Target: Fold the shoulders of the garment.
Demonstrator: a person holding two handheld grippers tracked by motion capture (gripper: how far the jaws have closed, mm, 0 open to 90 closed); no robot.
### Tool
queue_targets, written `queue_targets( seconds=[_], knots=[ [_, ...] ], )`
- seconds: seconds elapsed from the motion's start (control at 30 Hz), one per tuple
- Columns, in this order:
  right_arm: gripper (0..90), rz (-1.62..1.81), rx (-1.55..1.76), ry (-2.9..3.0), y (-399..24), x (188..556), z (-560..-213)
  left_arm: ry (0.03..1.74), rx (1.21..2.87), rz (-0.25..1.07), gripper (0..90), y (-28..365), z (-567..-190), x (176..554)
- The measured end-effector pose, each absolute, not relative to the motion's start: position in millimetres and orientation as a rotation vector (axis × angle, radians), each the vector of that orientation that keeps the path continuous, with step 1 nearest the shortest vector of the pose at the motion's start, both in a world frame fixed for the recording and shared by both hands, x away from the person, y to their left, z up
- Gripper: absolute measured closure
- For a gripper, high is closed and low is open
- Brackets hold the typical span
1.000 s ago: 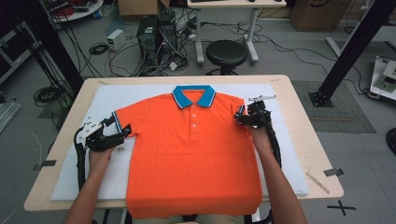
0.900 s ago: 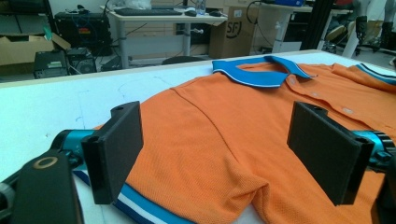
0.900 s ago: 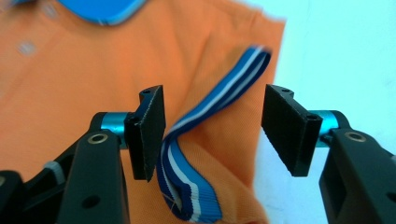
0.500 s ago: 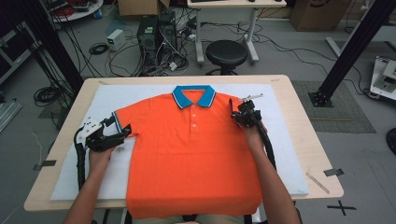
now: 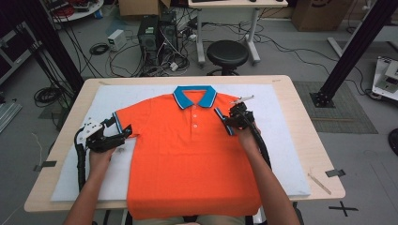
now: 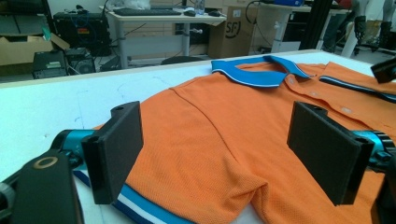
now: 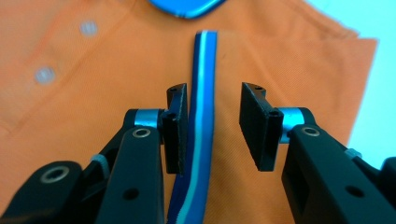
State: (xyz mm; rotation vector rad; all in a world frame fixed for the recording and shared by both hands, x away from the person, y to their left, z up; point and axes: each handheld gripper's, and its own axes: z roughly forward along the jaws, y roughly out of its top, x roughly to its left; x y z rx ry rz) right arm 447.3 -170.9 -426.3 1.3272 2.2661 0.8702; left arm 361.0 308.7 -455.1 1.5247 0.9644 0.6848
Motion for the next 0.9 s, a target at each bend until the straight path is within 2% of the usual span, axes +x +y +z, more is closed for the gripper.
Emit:
queue_targets(
  seconds=[0.1, 0.17, 0.23, 0.43, 0.47, 0.53, 0.57, 0.77, 0.9],
  knots=[
    [67.0, 0.818, 1.312, 2.298, -166, 448, -433, 0.966, 1.523, 0.684, 18.4, 309, -455, 361],
    [74.3, 0.761, 1.289, 2.310, -163, 449, -437, 0.967, 1.522, 0.683, 18.5, 309, -455, 361],
    [87.0, 0.730, 1.258, 2.297, -162, 449, -437, 0.966, 1.519, 0.688, 18.5, 309, -455, 361],
    [88.7, 0.837, 1.299, 2.274, -168, 449, -433, 0.973, 1.517, 0.689, 18.9, 309, -455, 360],
    [86.9, 0.948, 1.325, 2.257, -171, 449, -430, 0.985, 1.508, 0.685, 18.9, 310, -455, 361],
    [74.2, 0.976, 1.355, 2.253, -173, 449, -430, 0.995, 1.500, 0.676, 18.9, 311, -455, 361],
    [71.1, 0.968, 1.360, 2.246, -174, 449, -429, 1.002, 1.497, 0.670, 18.9, 311, -455, 360],
    [64.4, 0.977, 1.360, 2.156, -193, 435, -424, 1.064, 1.491, 0.657, 18.8, 319, -449, 359],
    [52.1, 1.033, 1.362, 2.123, -211, 423, -424, 1.079, 1.479, 0.655, 18.8, 323, -445, 360]
  ],
)
